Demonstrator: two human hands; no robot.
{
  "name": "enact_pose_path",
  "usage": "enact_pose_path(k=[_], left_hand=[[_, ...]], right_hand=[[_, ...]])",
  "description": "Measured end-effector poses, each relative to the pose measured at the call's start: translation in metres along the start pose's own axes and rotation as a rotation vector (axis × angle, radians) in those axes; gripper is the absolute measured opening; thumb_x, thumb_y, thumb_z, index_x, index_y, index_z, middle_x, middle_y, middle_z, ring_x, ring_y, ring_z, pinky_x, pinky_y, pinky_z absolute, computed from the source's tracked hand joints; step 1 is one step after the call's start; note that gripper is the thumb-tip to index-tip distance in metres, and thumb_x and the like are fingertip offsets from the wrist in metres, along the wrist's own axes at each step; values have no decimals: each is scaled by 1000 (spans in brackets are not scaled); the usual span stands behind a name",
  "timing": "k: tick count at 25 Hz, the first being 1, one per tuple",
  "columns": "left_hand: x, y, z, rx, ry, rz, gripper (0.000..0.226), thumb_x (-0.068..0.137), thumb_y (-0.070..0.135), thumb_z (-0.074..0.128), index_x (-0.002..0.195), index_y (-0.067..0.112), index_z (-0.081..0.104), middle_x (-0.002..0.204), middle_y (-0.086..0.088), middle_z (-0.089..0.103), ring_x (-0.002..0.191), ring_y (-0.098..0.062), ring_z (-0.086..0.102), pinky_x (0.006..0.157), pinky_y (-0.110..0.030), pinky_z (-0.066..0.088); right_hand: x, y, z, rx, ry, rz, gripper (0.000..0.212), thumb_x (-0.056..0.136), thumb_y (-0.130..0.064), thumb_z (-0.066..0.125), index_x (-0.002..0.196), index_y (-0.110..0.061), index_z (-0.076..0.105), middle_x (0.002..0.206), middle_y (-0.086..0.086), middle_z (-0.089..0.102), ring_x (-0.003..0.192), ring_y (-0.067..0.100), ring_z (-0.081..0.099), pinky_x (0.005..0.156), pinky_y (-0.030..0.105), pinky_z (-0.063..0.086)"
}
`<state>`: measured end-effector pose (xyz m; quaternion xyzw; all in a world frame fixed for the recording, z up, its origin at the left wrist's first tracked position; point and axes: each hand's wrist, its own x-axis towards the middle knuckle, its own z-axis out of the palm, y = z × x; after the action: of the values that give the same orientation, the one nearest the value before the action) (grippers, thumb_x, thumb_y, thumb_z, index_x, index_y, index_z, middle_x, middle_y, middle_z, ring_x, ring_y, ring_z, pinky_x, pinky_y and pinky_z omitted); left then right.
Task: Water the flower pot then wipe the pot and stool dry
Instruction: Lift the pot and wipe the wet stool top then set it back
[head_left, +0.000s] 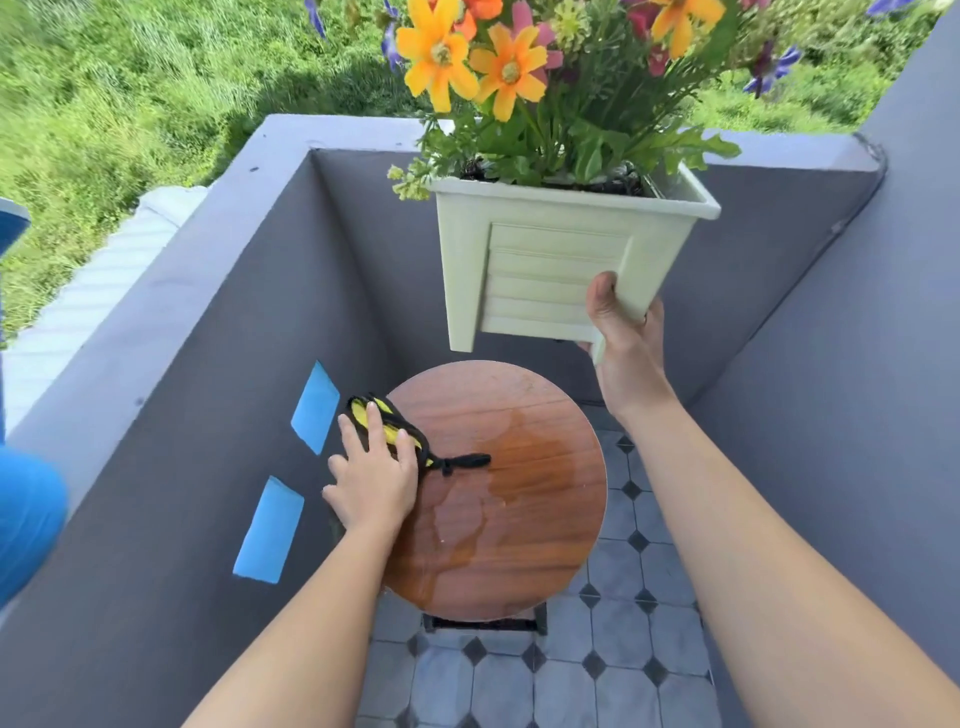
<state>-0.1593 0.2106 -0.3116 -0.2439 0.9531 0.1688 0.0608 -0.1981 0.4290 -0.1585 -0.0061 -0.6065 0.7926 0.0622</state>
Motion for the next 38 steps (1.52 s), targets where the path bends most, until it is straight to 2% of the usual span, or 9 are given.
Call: enact_pose_path(k=[5,8,11,17,20,23,26,29,38], left_hand=[[6,-33,-21,-38,54,57,46,99,42,23,137,21,40,120,-18,58,105,-40,54,81,-45,42],[13,-39,-49,69,199,158,39,100,39,31,111,7,51,106,-20,64,92,-43,59,69,-42,41],[8,-4,-77,-113,258,234,38,99,38,36,114,8,54,104,-21,66,94,-43,58,73,-42,42],[-73,72,-47,-449,-47,349,32,96,45,40,113,19,50,97,-17,68,91,-39,60,79,-42,47],[-104,90,-16,-587,-306,364,25,96,44,41,102,20,39,94,-12,65,88,-35,59,74,-40,47],[-116,85,12,-161,12,497,30,91,44,41,98,17,52,106,-9,62,93,-31,54,66,-42,45],[-120,76,22,28,-4,679,43,89,47,36,111,21,62,126,-8,62,113,-29,55,79,-53,51],[-115,55,32,144,-72,877,48,96,40,27,124,23,63,136,-6,57,119,-26,59,83,-43,55],[-37,-47,2,122,139,593,66,101,45,13,123,9,64,132,-19,57,92,-35,46,60,-42,54]], right_hand=[[-9,-4,4,-12,5,-3,74,46,-70,73,107,-37,48,95,-29,67,98,-7,62,80,22,53],[-11,-11,7,-10,-1,-2,72,47,-69,73,107,-37,48,94,-31,67,97,-9,62,80,20,51],[-10,-19,9,4,-12,-23,69,50,-65,73,106,-35,47,90,-33,67,94,-11,62,75,17,52],[0,-25,9,-1,25,-54,68,50,-66,74,106,-35,49,95,-30,69,99,-6,62,90,35,51],[2,-27,6,-6,28,-59,69,49,-66,73,104,-34,48,92,-32,69,95,-10,62,83,24,50],[3,-26,2,18,33,-65,69,49,-65,73,105,-33,48,89,-33,68,91,-13,62,75,16,50],[7,-24,1,34,48,-77,72,48,-65,74,106,-33,47,88,-33,68,90,-14,62,71,15,51],[9,-24,1,38,65,-55,80,40,-73,72,106,-36,45,86,-38,65,89,-18,60,69,17,54],[24,-29,-7,12,110,-89,81,41,-73,74,108,-36,47,95,-33,66,101,-7,61,90,37,50]])
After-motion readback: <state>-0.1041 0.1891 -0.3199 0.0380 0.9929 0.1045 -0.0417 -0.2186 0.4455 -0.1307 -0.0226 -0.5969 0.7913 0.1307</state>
